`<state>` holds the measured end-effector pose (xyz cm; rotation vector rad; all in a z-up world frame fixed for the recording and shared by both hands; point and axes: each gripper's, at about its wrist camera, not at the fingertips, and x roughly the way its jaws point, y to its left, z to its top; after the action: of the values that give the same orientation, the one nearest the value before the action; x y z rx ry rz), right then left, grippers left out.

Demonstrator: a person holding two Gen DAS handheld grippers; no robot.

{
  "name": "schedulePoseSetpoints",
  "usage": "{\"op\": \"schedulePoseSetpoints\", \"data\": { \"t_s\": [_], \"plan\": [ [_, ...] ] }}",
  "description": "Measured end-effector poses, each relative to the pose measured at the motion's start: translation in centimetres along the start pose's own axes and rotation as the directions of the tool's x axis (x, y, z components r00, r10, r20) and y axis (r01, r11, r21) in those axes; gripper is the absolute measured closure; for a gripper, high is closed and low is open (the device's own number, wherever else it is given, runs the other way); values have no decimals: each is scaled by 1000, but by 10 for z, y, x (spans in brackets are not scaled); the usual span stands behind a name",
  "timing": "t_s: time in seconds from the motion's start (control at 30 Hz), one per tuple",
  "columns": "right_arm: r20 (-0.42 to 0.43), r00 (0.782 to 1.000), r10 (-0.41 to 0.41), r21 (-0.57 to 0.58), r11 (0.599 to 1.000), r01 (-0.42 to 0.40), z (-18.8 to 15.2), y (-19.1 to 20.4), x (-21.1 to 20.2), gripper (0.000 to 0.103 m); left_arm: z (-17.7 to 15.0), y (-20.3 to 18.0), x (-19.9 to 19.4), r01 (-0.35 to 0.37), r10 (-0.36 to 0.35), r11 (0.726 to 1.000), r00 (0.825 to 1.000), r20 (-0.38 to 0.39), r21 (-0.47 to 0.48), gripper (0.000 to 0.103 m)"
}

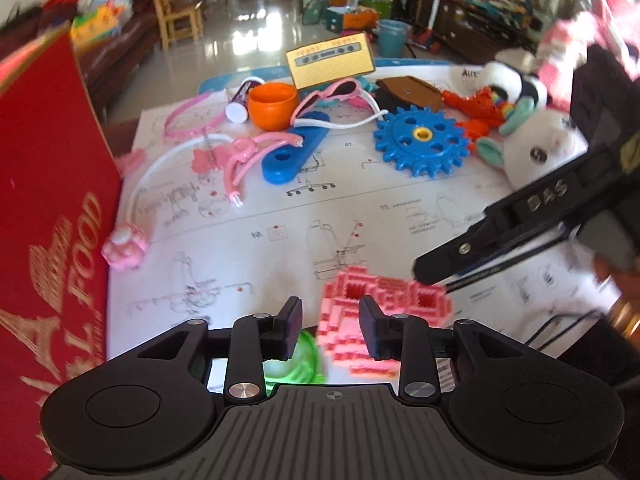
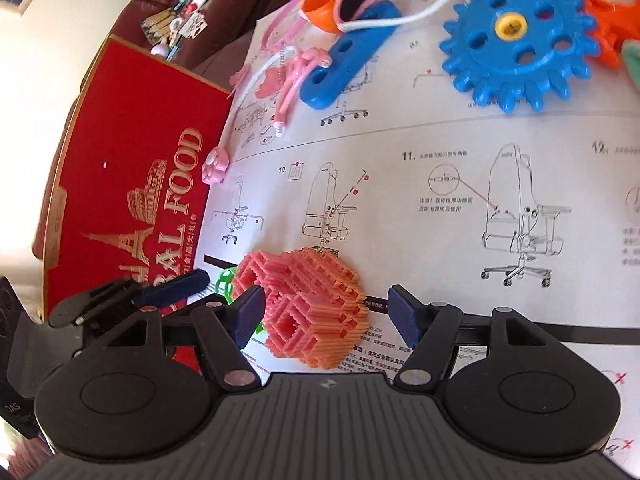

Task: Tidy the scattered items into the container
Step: 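Lift the pink block with the right tool while left holds the green ring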

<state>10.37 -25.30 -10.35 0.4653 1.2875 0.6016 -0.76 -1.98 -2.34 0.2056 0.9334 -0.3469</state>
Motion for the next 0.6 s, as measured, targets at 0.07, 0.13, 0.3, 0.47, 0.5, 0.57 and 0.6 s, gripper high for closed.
{"op": "schedulePoseSetpoints", "data": {
  "t_s": [0.07,0.13,0.3,0.47,0.5,0.57,0.6],
  "plan": [
    [-1,1000,-13,-54,998,13,-4,9,-3,31,0,-6,3,-47,47,995,999,3,87,50],
    [-4,1000,-26,-112,993,25,-10,19,-5,31,2,-7,5,-25,25,991,1000,6,131,39],
    [-13,998,-69,-223,973,64,-25,38,3,31,14,-2,15,-8,5,993,1000,25,118,29],
    [-10,990,-139,-305,943,130,-36,51,14,57,24,-1,34,33,-33,995,999,-2,96,33],
    [0,986,-164,-317,936,155,-36,51,15,61,23,-2,36,38,-38,994,999,3,106,33],
    [14,987,-163,-287,944,160,-35,46,11,62,22,-3,36,68,-68,992,998,-1,106,39],
    [18,986,-167,-276,947,165,-33,44,8,69,21,-3,36,96,-95,990,995,-14,104,38]
  ]
}}
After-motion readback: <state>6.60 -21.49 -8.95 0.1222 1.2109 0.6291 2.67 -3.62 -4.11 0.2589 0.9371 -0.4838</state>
